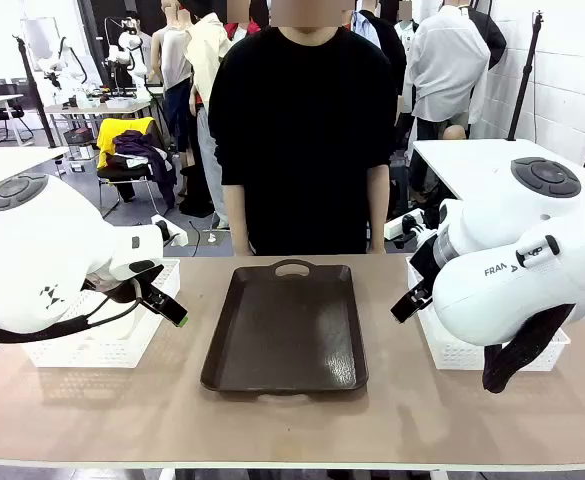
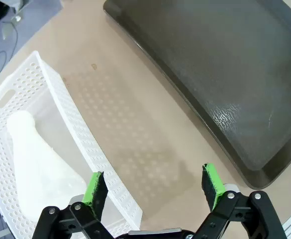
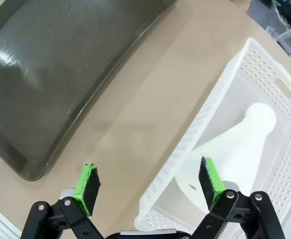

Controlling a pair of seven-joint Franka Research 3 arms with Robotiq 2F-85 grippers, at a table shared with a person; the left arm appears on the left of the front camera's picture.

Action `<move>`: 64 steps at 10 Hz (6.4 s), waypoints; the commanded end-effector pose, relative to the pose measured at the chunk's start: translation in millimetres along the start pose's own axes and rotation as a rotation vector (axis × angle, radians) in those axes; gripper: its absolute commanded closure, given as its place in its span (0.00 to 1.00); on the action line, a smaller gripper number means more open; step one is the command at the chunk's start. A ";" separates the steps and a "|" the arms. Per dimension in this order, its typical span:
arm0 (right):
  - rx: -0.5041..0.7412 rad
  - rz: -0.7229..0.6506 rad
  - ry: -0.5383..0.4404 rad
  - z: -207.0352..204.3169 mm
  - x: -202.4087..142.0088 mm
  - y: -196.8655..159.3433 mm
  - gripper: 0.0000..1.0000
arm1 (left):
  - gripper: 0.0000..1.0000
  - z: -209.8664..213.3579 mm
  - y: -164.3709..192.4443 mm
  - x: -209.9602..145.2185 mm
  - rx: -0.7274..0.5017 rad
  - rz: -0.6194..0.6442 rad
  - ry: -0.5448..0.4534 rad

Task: Prepare the laboratory tools.
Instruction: Pick up the Big flask that the person points to.

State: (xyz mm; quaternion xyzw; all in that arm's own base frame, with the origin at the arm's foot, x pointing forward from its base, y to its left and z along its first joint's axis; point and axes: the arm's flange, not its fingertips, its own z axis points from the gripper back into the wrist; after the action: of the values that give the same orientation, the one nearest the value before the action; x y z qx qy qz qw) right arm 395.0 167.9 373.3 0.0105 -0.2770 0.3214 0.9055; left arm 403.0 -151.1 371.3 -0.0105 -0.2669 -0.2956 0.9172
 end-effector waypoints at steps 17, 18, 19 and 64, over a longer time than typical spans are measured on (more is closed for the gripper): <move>0.108 -0.079 -0.001 40.5 -1.3 -14.8 0.00 | 0.00 18.1 12.2 4.2 0.033 0.026 -0.014; 0.127 -0.094 -0.025 55.3 0.4 -17.6 0.00 | 0.00 35.8 18.2 7.3 0.037 0.046 -0.021; 0.138 -0.105 -0.032 69.3 -1.2 -20.9 0.00 | 0.00 54.8 26.1 10.4 0.024 0.059 -0.040; 0.337 -0.200 -0.258 228.4 -43.8 -84.5 0.00 | 0.00 181.4 136.6 -68.4 -0.285 0.281 -0.165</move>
State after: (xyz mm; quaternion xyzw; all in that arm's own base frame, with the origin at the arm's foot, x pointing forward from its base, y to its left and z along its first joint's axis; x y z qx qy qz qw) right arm 304.7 30.8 558.2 0.2287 -0.3344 0.2628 0.8757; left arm 343.7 27.8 511.9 -0.2032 -0.2916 -0.1918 0.9148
